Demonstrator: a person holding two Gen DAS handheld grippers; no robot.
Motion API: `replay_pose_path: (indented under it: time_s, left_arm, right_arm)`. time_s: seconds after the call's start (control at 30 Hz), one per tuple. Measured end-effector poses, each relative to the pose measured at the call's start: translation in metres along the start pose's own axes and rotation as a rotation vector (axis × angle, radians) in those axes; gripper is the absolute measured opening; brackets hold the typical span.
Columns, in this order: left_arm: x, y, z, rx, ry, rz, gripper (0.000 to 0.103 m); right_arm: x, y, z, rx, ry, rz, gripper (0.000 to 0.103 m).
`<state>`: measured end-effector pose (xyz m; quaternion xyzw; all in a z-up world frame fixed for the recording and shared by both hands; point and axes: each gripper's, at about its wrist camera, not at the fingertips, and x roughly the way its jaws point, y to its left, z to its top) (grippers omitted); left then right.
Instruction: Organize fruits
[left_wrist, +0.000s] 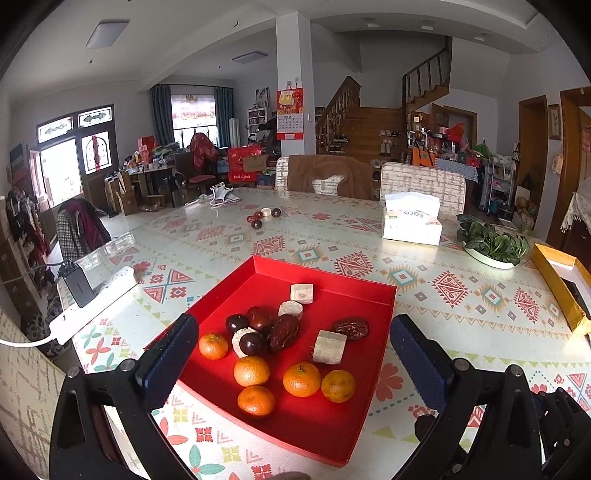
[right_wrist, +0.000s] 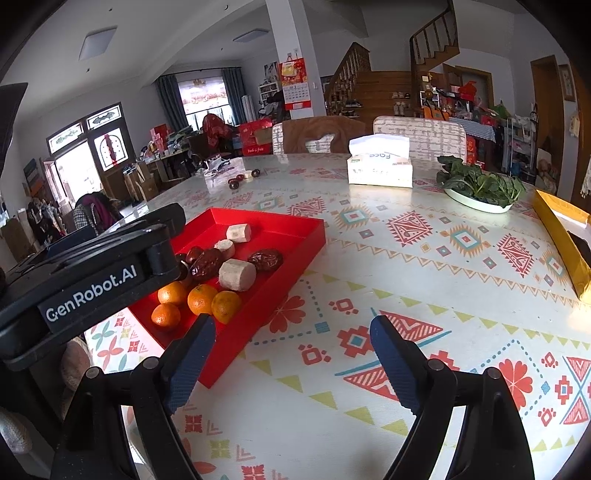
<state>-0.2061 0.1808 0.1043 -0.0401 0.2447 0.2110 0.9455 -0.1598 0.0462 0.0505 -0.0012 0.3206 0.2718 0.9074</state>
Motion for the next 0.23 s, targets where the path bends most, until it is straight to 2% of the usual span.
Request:
replay_pose_path:
  time_s: [0.23]
  left_arm:
    - [0.0025, 0.0100, 0.0064, -0.010, 0.002, -0.009, 0.103]
  right_arm:
    - [0.0010, 0.0059, 0.0037, -0.026, -0.006, -0.017, 0.090]
